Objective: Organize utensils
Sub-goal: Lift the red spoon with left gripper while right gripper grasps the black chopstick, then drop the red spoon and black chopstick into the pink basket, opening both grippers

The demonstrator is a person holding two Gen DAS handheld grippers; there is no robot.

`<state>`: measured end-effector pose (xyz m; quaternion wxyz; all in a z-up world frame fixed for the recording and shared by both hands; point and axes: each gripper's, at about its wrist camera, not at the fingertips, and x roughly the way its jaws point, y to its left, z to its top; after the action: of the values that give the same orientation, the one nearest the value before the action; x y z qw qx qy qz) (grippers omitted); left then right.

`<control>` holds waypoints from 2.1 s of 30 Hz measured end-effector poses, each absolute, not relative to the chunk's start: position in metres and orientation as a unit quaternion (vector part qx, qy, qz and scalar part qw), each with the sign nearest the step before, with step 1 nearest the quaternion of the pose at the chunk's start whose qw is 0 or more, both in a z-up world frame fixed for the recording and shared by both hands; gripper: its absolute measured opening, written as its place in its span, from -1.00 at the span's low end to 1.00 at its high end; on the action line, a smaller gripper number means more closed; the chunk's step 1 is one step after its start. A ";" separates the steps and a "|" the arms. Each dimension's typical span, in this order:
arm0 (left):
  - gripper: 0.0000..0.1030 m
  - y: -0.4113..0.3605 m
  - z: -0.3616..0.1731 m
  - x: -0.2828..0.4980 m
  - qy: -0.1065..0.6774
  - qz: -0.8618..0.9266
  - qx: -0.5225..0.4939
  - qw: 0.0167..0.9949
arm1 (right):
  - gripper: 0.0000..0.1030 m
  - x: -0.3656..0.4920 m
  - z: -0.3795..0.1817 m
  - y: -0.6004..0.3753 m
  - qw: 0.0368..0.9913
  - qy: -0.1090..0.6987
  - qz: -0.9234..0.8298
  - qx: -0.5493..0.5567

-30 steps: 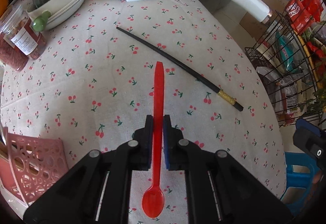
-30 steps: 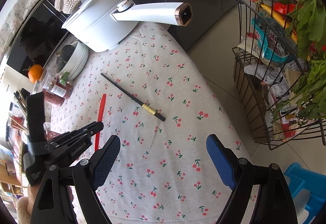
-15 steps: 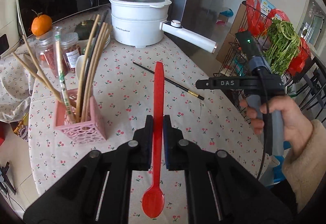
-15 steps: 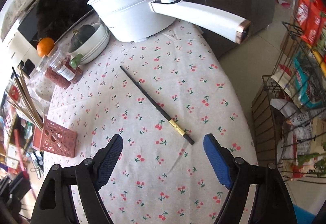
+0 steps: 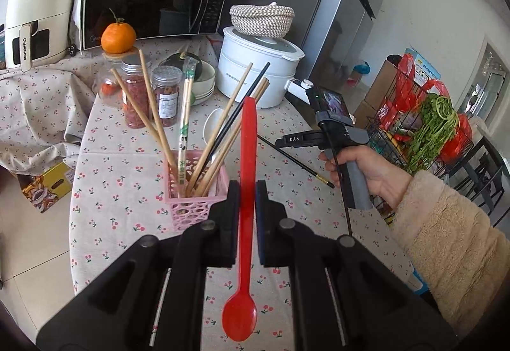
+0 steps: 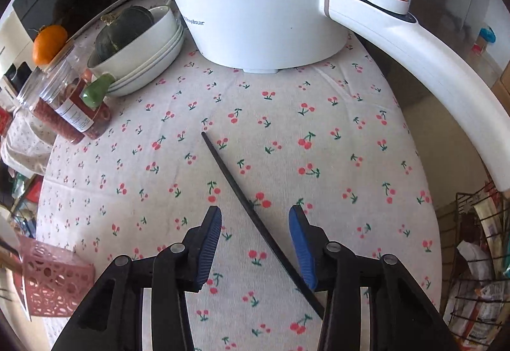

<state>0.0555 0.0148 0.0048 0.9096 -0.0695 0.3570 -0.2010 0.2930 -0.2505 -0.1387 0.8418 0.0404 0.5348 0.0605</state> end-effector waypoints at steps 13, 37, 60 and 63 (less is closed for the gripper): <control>-0.80 0.031 -0.003 0.060 0.352 -0.172 -0.061 0.918 | -0.77 0.302 -0.159 -0.217 0.820 0.570 0.051 -0.020; -0.80 0.061 0.009 0.065 0.206 -0.127 -0.148 0.959 | -0.89 0.113 -0.019 -0.228 0.916 0.379 0.084 0.097; -0.79 -0.001 -0.025 0.121 0.127 -0.076 -0.069 0.987 | -0.89 0.096 0.026 -0.231 0.931 0.311 0.128 0.143; -0.79 0.000 -0.033 0.122 0.146 -0.075 -0.072 0.984 | -0.89 0.096 0.026 -0.227 0.931 0.310 0.132 0.141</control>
<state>0.1221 0.0000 -0.0332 0.9837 -0.0724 0.1465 -0.0751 0.0963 -0.2269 0.0263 0.9309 0.1406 0.3103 0.1321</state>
